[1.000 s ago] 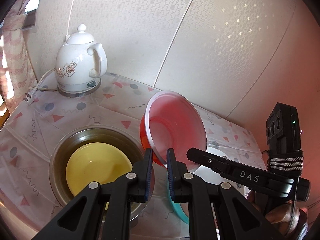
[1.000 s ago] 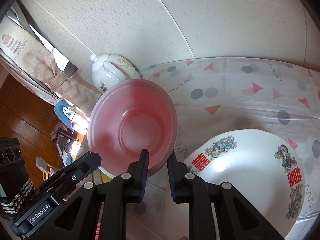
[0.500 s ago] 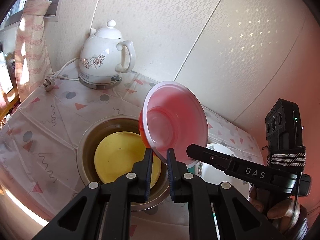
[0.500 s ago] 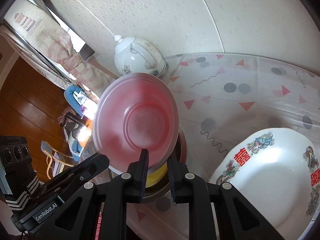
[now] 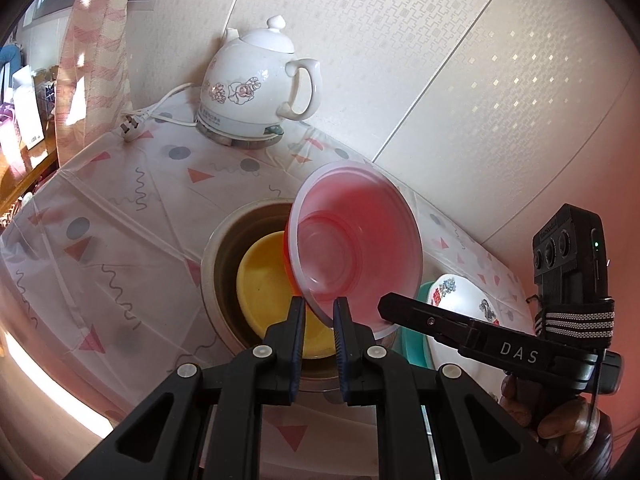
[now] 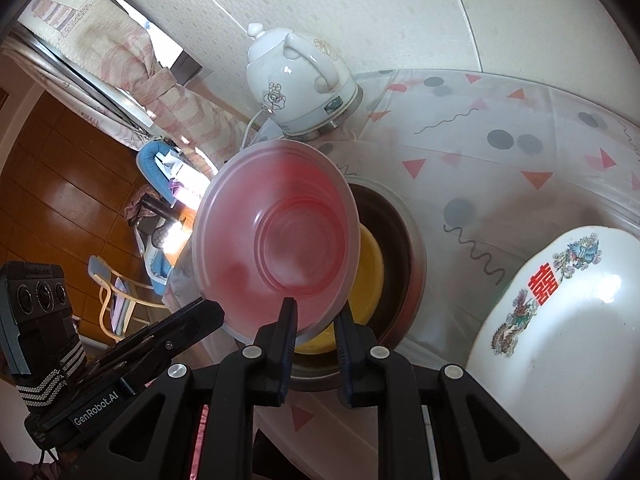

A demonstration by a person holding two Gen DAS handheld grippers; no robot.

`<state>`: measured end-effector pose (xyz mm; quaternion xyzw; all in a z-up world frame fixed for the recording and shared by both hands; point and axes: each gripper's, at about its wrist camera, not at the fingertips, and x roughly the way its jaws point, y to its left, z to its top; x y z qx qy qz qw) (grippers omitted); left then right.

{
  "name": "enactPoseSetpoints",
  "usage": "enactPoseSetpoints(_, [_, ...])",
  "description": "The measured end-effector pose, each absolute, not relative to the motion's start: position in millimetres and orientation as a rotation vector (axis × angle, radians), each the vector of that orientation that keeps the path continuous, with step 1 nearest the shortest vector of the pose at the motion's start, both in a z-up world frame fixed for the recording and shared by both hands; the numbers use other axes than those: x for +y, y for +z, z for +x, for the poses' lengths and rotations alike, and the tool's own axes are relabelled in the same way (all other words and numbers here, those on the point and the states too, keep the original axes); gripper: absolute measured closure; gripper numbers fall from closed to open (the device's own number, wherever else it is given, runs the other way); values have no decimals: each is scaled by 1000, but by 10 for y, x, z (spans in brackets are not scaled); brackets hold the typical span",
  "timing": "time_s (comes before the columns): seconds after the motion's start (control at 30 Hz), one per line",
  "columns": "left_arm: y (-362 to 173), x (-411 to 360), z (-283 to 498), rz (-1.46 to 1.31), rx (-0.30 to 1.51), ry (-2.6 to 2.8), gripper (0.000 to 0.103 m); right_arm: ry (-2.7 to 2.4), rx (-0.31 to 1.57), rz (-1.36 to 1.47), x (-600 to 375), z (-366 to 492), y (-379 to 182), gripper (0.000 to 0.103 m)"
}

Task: Organize plates and bowls
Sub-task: 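Lower the red bowl into the yellow bowl inside the steel basin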

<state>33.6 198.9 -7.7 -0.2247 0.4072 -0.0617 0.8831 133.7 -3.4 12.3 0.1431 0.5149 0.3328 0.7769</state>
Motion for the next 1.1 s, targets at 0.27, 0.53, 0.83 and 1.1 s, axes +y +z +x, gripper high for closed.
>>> enactPoseSetpoints(0.27, [-214,2029,359,-491,884,-113,90,717,1137,269,39,1294,49,83])
enactPoseSetpoints(0.53, [-292,2041,329,-519,908,-107,90,713,1163,267,57,1287,-23,82])
enactPoseSetpoints(0.83, [-381,2046,336,-532,936,-95,90,694,1183,280,54,1273,-75,76])
enactPoseSetpoints(1.1, [-442,2107,332,-547,947,-59,90,676,1157,271,34,1254,-61,74])
